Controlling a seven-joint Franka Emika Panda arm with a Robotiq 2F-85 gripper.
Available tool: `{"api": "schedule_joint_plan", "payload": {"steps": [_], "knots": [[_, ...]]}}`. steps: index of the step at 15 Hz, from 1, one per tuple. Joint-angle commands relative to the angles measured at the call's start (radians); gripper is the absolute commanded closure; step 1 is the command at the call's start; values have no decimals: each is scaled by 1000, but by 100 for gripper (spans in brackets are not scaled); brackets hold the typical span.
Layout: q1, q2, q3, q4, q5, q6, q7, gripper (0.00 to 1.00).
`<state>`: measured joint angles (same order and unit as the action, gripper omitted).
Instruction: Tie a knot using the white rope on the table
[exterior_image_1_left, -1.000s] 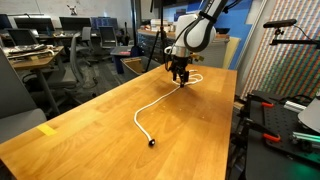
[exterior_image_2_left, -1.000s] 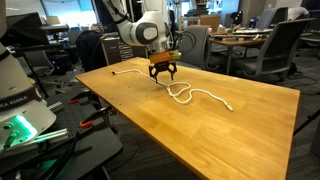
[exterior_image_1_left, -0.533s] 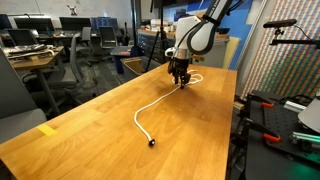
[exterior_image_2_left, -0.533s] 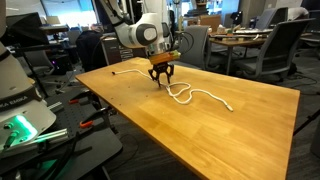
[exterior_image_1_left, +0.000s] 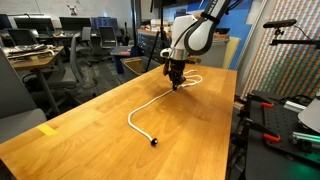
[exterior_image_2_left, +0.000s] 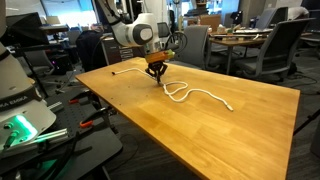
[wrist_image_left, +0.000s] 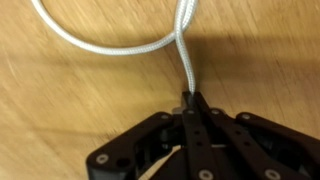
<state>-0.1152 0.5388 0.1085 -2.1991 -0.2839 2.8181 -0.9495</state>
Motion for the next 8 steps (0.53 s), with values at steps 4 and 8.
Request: {"api": "schedule_joint_plan", "payload": {"steps": [4,8], "knots": [[-152,-225,365,-180,244,49,-247,98],[-279,-372,633,-247,489,143,-425,99]]}}
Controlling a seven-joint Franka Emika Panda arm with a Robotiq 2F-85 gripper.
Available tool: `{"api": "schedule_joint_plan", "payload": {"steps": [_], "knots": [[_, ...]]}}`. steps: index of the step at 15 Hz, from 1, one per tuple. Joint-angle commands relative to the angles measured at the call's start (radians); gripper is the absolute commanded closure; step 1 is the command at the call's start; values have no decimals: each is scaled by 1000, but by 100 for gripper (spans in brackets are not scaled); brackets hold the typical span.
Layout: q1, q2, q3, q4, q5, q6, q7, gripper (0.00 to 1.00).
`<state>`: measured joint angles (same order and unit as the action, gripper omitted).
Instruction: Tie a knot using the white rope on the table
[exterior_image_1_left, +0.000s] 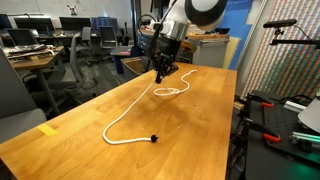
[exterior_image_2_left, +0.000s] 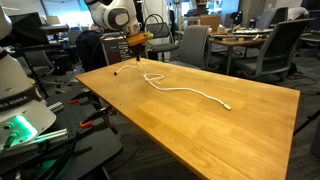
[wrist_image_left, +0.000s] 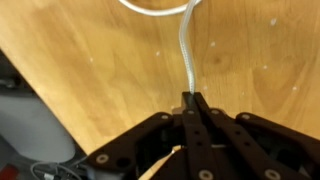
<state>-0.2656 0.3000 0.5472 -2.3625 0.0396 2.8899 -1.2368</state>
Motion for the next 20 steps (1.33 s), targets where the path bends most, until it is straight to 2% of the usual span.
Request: {"api": "schedule_joint_plan", "payload": {"steps": [1,5,8,11,14,17,20], "knots": [[-158,-159,265,-81,267,96,-195,99],[-340,-179,592,11,609,170,-336,99],[-465,-177,806,95,861,233,-479,99],[-586,-134,994,183,1012,324,-586,99],[-714,-35,1185,244,1037,466,-646,99],[-852,121,1415,237,961,670,-676,99],[-979,271,1638,182,870,861,-685,99]]}}
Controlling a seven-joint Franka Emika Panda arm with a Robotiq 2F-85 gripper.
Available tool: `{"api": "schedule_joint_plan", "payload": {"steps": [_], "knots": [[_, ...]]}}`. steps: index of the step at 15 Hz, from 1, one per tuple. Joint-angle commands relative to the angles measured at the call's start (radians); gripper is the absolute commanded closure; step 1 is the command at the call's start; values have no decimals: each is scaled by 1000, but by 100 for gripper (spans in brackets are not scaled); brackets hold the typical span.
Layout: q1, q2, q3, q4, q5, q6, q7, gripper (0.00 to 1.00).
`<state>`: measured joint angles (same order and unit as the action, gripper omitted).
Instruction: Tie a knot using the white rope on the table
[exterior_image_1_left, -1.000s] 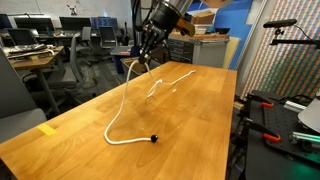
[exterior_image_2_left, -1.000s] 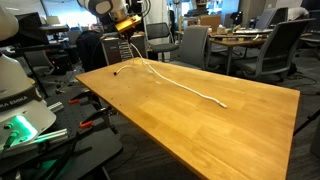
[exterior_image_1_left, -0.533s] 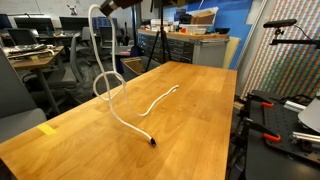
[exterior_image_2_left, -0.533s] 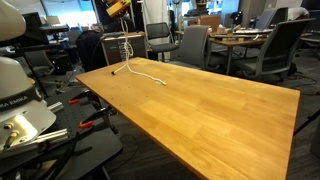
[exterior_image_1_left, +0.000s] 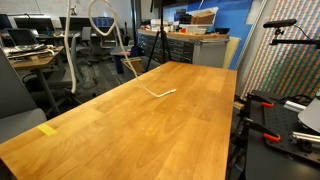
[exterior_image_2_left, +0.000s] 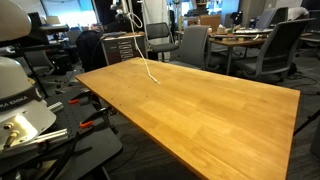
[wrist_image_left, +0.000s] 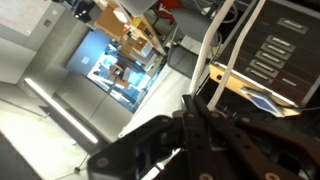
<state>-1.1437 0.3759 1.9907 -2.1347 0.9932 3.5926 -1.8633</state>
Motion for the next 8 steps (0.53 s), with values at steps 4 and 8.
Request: {"api": "schedule_joint_plan", "payload": {"steps": [4,8], "knots": [[-258,390,447,-135,-209,214,-138,99],[-558,426,649,-223,128,74,-380,99]]}}
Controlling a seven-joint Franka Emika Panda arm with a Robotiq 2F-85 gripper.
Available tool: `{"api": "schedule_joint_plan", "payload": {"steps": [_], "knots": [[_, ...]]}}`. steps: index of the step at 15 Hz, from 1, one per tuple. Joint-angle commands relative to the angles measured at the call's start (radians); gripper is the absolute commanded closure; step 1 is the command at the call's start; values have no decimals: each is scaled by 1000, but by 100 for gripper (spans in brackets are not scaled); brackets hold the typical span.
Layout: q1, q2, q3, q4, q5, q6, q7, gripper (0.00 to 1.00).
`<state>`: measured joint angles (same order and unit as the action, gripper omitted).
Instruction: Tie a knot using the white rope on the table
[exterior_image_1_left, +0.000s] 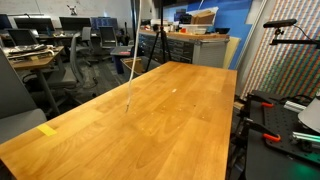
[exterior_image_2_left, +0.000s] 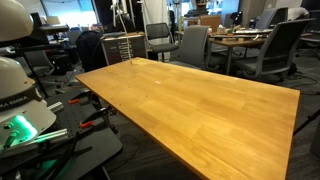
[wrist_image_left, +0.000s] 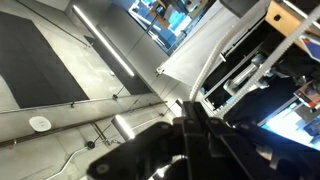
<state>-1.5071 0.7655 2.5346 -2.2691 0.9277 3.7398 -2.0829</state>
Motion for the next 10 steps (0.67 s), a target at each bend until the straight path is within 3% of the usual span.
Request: {"api": "schedule_joint_plan", "payload": {"steps": [1,5,7,8,10], "knots": [[-266,44,132,-102,291,-76,-233,99],[-318,38,-71,-233,188,-20,-270,99],[-314,-4,-214,-258,119,-10,-263,99],[-363,-62,-268,-283,35,-47,-179,99],[-332,-144,-427,-300,-95,-39,-98,99]]}}
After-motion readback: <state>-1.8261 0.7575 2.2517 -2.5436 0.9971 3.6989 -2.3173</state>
